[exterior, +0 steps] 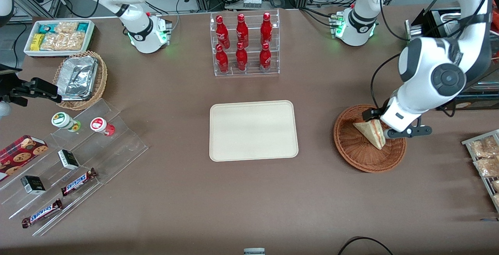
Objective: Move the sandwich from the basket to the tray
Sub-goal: 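Move the left gripper over the sandwich in the wicker basket, then lower the left gripper and close it on the wrapped sandwich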
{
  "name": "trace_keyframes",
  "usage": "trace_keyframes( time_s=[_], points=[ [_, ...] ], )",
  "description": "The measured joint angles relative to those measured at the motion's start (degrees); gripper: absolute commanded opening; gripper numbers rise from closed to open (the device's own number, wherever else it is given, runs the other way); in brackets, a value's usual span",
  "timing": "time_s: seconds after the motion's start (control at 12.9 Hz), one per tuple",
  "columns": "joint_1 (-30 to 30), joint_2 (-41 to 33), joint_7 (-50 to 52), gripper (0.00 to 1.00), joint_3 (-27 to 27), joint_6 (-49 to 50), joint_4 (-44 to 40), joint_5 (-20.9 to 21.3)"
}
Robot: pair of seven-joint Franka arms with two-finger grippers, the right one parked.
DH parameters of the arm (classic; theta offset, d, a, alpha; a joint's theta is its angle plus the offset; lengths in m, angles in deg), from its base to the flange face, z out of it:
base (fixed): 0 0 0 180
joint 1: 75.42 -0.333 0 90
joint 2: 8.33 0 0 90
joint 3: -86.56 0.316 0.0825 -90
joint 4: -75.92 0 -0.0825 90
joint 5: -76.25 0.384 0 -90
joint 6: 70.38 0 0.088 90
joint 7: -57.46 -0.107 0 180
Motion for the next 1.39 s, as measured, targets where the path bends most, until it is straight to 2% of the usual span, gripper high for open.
trace_keyframes(
  time_s=[0.39, 0.77, 1.39],
  points=[
    [-0.13, 1.12, 7.18, 1.00, 0.19, -6.18, 4.20, 0.05],
    [-0.24, 1.09, 22.17, 1.00, 0.64, -7.05, 5.55, 1.10],
    [-2.03, -0.41, 30.16, 1.00, 1.97, -18.05, 13.04, 2.15]
  ],
)
